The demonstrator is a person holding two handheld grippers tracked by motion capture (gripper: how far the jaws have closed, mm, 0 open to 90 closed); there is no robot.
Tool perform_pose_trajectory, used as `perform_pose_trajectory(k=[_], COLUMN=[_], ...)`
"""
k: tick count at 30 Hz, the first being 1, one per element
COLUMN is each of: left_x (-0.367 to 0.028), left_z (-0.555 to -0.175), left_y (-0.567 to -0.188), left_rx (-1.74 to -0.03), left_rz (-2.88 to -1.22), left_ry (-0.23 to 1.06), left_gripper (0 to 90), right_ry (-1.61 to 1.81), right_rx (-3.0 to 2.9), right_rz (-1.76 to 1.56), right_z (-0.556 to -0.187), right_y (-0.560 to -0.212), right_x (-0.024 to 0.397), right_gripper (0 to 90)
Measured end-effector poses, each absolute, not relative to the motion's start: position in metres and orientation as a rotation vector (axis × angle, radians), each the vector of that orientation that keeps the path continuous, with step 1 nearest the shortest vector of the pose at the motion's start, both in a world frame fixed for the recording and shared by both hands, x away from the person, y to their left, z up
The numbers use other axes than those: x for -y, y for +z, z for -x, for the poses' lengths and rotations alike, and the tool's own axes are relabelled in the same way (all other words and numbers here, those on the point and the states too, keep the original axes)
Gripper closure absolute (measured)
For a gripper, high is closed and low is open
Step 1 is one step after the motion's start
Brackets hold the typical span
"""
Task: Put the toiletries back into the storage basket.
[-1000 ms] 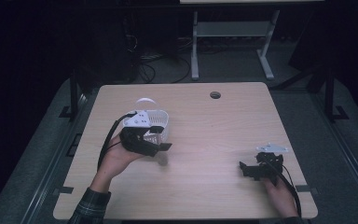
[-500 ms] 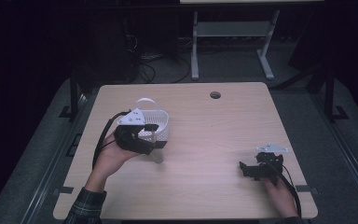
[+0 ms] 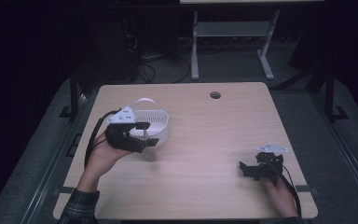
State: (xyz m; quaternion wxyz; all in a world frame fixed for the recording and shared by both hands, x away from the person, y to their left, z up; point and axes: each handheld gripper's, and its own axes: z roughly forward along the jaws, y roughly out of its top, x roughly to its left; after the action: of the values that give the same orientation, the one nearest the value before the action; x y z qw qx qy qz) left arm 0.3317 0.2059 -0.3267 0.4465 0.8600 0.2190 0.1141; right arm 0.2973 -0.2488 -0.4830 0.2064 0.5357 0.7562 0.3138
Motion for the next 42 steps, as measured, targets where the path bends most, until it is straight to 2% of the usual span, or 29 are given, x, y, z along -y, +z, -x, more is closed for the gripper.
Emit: perform_pose_trajectory(k=[42], left_x=[-0.27], left_z=[-0.337], left_y=[-0.313], left_rx=[-0.722], left_rz=[-2.083], left_ry=[0.403], left_gripper=[31.2], right_ry=[0.875], right_rx=[-2.108], right_rz=[-1.495], right_z=[-0.297], right_y=[-0.483], right_x=[0.249], right_gripper=[0.0])
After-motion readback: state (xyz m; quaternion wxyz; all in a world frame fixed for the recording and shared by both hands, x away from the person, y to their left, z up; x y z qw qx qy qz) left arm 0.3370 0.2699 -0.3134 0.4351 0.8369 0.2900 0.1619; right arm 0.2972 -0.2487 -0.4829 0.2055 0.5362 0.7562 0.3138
